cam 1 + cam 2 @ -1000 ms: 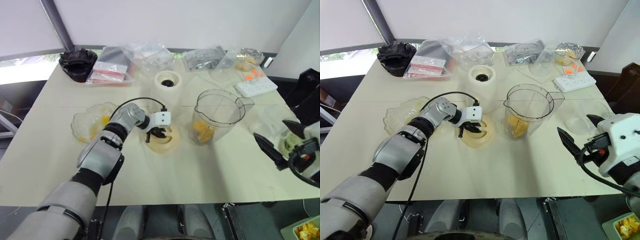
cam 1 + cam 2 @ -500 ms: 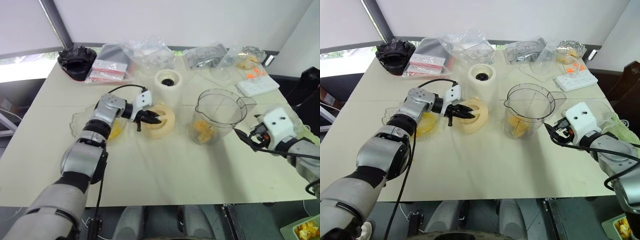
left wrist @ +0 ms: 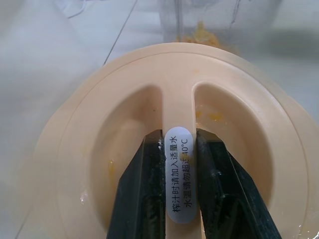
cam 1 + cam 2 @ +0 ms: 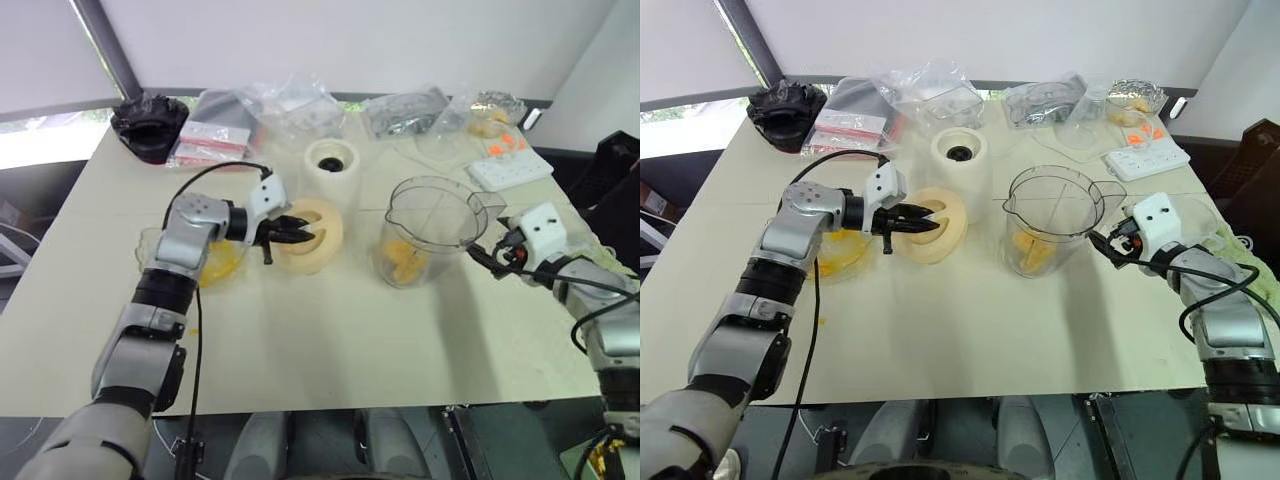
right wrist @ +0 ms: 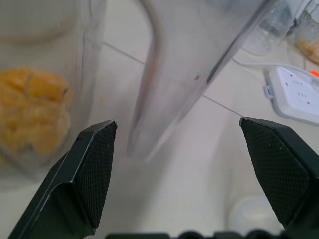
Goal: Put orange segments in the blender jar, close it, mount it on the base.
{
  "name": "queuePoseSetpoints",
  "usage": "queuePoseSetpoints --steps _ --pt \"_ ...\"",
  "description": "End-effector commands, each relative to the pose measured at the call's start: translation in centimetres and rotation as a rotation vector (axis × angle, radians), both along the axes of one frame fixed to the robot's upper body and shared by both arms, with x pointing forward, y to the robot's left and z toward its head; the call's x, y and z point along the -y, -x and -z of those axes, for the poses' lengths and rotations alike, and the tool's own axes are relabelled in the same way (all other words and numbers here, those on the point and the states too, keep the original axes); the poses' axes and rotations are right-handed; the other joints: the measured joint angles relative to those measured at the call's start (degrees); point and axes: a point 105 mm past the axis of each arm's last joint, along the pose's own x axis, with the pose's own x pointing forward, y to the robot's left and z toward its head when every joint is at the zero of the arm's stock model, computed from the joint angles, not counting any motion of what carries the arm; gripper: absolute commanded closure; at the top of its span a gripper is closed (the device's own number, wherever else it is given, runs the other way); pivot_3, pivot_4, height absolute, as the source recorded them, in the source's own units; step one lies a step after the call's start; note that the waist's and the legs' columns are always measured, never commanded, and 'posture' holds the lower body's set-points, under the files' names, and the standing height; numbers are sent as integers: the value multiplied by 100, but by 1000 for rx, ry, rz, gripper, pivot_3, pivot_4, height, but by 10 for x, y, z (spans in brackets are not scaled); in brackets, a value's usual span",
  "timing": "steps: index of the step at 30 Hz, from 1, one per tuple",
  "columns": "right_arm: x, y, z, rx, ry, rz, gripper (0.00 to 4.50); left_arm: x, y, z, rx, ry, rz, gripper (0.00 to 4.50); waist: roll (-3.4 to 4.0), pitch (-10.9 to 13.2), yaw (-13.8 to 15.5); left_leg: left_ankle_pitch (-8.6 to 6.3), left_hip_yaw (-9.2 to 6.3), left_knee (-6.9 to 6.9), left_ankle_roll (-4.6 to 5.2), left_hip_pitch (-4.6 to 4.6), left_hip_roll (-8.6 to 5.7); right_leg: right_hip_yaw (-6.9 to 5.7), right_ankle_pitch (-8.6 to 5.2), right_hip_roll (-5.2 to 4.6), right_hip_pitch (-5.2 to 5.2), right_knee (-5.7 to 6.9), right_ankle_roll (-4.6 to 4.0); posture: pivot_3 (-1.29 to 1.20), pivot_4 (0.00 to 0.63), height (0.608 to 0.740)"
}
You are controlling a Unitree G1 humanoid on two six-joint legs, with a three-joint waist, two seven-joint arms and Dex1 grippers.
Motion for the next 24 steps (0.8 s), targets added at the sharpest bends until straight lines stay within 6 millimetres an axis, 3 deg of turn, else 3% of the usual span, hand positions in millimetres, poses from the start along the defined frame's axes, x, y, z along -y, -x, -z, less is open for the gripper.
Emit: queuePoseSetpoints --steps 1,8,11,15,16,21,24 --pt "3 -8 -16 73 -85 -11 376 -4 0 -21 65 36 -22 4227 1 -1 -12 0 0 0 -1 1 -1 1 0 0 0 1 0 0 150 740" --pt "-4 -21 -17 93 -184 -27 376 -8 -1 -34 100 66 -63 4227 2 -1 -80 1 -2 0 -2 1 -2 1 0 -2 0 3 0 0 150 740" --pt "-6 -24 -15 95 -208 -28 1247 -13 -2 -40 117 81 -90 4227 2 -1 -98 1 -3 -2 -2 2 -2 1 0 -1 -1 5 0 0 150 740" --pt "-12 -23 -15 105 -238 -41 3363 -21 -2 -50 139 88 -115 4227 4 -1 -94 1 -3 -3 -2 4 -2 1 0 0 -4 11 0 0 150 740" --pt "-13 -23 -15 109 -243 -42 3603 -23 -2 -53 142 93 -122 4227 4 0 -94 1 -4 -3 -2 6 -2 2 0 0 -3 11 0 0 150 740" --pt "-32 -16 -21 152 -267 -67 3594 -39 -2 -102 196 147 -136 4227 2 1 -91 4 -5 -2 -7 5 -2 2 0 1 -6 19 0 0 150 740" --pt "-56 -7 -26 166 -293 -119 3594 -38 0 -137 235 180 -102 4227 0 2 -92 6 -5 -1 -10 3 -3 2 0 1 -15 35 0 0 150 740"
